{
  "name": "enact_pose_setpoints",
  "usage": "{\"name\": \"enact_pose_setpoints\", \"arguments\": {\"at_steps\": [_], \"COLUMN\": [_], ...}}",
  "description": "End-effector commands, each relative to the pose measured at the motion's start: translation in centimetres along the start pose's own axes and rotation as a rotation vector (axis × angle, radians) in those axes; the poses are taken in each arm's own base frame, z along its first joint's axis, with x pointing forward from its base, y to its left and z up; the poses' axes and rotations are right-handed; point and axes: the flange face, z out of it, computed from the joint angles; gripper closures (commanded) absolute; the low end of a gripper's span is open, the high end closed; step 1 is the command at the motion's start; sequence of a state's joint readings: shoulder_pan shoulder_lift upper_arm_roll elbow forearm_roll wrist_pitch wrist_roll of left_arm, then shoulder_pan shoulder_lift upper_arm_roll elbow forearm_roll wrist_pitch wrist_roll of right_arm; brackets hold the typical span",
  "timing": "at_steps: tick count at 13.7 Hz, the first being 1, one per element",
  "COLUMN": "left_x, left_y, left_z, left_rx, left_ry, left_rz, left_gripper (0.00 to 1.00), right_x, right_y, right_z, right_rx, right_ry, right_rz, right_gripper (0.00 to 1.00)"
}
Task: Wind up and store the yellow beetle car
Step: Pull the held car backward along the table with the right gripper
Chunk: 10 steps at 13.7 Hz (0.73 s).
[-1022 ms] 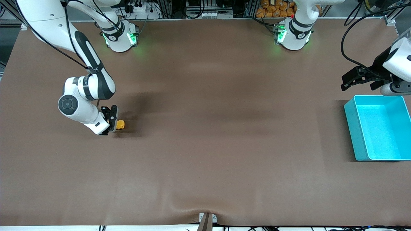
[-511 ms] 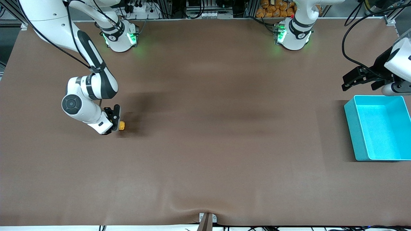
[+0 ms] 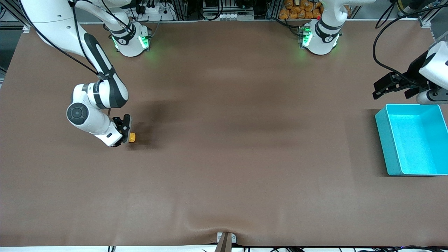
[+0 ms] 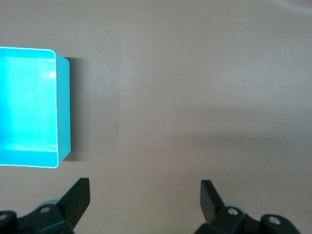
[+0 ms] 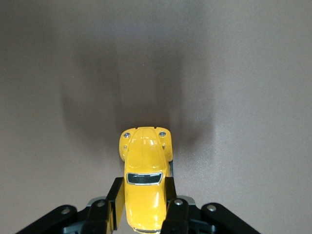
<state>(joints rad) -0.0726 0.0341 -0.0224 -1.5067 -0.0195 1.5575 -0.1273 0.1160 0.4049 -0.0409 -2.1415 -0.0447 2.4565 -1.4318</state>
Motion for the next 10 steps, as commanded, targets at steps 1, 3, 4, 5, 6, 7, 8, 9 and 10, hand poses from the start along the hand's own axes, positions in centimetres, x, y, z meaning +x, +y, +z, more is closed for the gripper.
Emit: {"name": "enact_pose_setpoints", "arguments": {"at_steps": [1,3,4,5,6,7,8,9,10], "left_x": [-0.1,-0.1,-0.1,-0.1,-0.1,-0.1,-0.1,-0.1,-0.1], "left_y": [-0.2,-0.2,-0.2,-0.2,-0.2,-0.3,-0.2,-0.2,-0.3], "left_z": [-0.3,-0.3,-0.3,-0.3,-0.2,-0.3,-0.3,-0.3,-0.4], "left_rx": [-0.022,-0.024,-0.024,-0.024,-0.024,-0.024,-0.024,-0.024,-0.024], "left_ry": [0.004,0.004,0.004,0.004,0.002,0.004,0.004,0.004,0.005], "left_rz": [0.005,0.005,0.005,0.005,0.005,0.004,0.005,0.005,0.004], "left_gripper": [0.00,0.00,0.00,0.00,0.00,0.00,0.00,0.00,0.00], "right_x": [-2.0,-3.5,-4.3,-5.2,-6.2,-7.2,-8.6,-9.9,-11.0], "right_y": [0.4,0.5,0.5,0.5,0.5,0.4,0.3,0.2,0.1], "right_z": [1.9,1.9,2.0,2.0,2.2,2.6,2.9,3.0,3.0], "right_rx": [-0.006,-0.006,-0.004,-0.003,0.000,0.007,0.011,0.014,0.015], "right_ry": [-0.006,-0.005,-0.004,-0.002,-0.001,0.001,0.002,0.005,0.006], "right_rz": [-0.006,-0.021,-0.023,-0.034,-0.034,-0.033,-0.034,-0.035,-0.032], "right_gripper": [0.72,0.72,0.72,0.72,0.72,0.72,0.72,0.72,0.72]}}
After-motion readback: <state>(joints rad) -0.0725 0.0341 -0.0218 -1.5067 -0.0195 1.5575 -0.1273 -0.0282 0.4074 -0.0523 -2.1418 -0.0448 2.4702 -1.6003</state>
